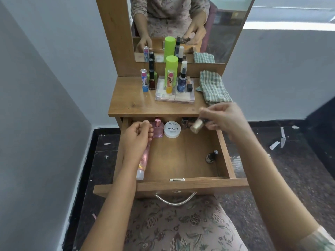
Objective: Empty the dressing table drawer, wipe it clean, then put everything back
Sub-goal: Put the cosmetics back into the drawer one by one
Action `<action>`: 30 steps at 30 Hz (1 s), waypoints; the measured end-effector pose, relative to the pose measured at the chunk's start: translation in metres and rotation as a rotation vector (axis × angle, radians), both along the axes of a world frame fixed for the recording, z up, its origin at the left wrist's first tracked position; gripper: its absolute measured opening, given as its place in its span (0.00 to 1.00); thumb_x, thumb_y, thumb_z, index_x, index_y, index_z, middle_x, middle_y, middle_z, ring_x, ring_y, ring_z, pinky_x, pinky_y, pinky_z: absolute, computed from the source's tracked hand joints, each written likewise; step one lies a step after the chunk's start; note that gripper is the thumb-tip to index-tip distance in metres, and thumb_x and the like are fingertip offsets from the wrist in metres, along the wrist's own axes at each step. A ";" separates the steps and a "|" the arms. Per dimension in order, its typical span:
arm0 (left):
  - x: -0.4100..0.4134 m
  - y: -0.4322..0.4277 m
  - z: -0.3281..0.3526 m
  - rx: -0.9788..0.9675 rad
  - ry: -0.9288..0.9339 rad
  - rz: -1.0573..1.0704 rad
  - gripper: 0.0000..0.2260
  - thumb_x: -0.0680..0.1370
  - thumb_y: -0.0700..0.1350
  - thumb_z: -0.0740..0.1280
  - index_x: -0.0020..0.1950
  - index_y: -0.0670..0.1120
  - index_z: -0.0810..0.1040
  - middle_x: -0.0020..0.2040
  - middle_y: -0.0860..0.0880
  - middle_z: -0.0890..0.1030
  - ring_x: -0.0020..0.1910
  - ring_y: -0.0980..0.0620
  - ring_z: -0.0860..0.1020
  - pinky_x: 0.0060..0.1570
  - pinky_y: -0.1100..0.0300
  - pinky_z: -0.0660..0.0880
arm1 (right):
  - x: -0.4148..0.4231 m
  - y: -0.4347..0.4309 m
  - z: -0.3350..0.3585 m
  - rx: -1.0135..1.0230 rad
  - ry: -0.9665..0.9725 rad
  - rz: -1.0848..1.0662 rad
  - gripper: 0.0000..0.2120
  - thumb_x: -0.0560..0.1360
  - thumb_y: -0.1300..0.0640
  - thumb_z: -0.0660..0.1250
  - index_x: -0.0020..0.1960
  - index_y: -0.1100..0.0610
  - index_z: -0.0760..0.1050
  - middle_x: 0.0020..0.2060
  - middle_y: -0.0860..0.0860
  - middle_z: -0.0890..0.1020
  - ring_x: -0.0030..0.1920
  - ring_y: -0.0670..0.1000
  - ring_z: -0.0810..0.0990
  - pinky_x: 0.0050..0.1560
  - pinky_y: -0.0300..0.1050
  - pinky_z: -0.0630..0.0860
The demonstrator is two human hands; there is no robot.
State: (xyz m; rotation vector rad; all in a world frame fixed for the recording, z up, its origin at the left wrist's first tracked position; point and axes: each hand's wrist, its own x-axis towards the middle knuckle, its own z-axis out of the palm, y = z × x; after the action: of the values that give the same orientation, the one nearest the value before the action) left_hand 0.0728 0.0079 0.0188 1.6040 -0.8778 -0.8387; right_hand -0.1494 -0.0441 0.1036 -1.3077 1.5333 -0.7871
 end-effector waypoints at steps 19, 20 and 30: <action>-0.002 0.002 0.002 0.009 -0.021 -0.022 0.12 0.80 0.48 0.63 0.47 0.42 0.81 0.40 0.47 0.84 0.37 0.56 0.80 0.44 0.59 0.79 | 0.028 -0.010 -0.070 -0.188 0.929 0.078 0.12 0.70 0.76 0.55 0.47 0.69 0.74 0.48 0.64 0.77 0.48 0.65 0.78 0.40 0.51 0.69; -0.002 0.002 0.002 0.008 -0.020 -0.025 0.12 0.80 0.48 0.63 0.47 0.42 0.81 0.40 0.47 0.83 0.37 0.56 0.80 0.44 0.58 0.80 | 0.029 -0.011 -0.070 -0.182 0.942 0.082 0.12 0.71 0.77 0.55 0.48 0.69 0.74 0.48 0.65 0.77 0.49 0.65 0.78 0.40 0.51 0.69; -0.001 0.003 -0.001 0.005 -0.028 -0.033 0.11 0.80 0.49 0.64 0.48 0.43 0.81 0.40 0.48 0.83 0.38 0.56 0.81 0.44 0.59 0.80 | 0.030 -0.006 -0.069 -0.260 1.089 0.108 0.14 0.72 0.77 0.57 0.52 0.68 0.77 0.50 0.64 0.79 0.50 0.64 0.80 0.42 0.52 0.74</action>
State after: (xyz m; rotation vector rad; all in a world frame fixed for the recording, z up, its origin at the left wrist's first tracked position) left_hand 0.0722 0.0109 0.0179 1.6131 -0.9247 -0.8438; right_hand -0.1193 -0.0496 0.0344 -2.1869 2.1801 -0.1530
